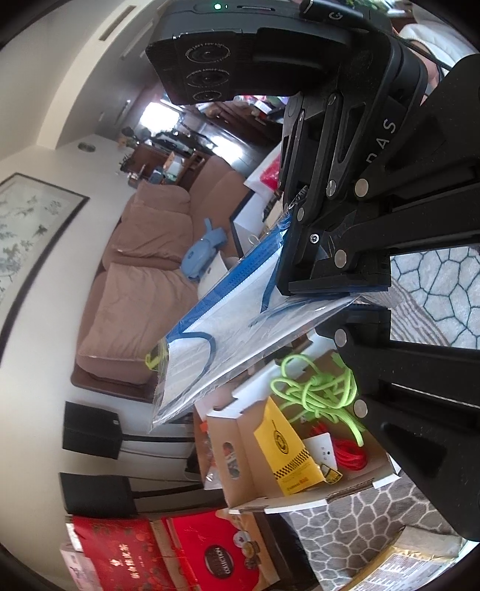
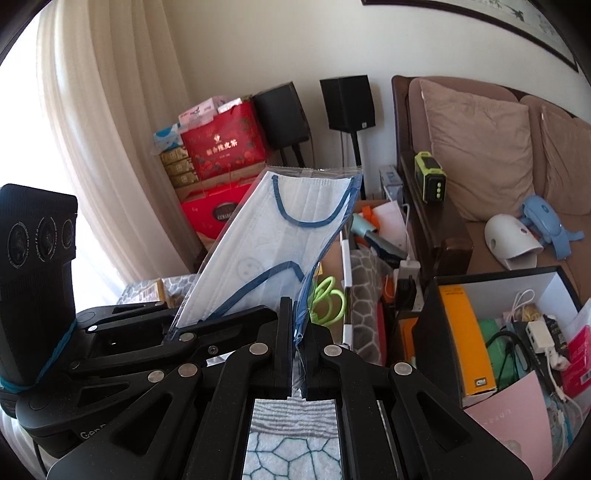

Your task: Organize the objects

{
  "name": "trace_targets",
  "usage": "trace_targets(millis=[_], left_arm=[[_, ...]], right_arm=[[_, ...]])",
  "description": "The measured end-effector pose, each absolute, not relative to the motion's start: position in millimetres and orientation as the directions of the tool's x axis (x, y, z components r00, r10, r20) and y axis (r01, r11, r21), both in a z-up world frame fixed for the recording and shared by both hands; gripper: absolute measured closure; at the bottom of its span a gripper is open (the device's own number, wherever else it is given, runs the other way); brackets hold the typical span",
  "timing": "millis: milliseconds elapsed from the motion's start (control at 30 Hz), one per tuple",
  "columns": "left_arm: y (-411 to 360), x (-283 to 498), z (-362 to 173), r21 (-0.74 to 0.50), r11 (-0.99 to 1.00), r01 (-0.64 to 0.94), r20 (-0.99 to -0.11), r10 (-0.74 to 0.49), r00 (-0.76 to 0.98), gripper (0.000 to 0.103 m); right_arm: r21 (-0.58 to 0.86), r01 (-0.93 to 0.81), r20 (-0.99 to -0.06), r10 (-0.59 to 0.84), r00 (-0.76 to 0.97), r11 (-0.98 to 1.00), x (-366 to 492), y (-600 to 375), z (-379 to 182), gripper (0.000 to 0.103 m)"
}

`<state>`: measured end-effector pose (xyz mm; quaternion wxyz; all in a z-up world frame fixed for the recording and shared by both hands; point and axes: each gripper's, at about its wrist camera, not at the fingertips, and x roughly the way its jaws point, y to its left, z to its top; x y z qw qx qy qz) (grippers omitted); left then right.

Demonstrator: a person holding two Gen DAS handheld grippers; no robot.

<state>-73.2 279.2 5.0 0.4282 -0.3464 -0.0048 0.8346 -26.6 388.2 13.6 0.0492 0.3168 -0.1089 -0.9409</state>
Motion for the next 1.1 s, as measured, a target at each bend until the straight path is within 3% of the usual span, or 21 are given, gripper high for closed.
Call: trace_targets(millis=[1100], left_arm=[[248.4,-114.4,-56.2,-0.415,-0.685,-0.599,-0.662,0.679,-0.317,0.102]], right_arm=[[0.18,0.039,-0.748,-0.163,-0.643,-0.983,-84.8,359.0,-38.3,0.099]])
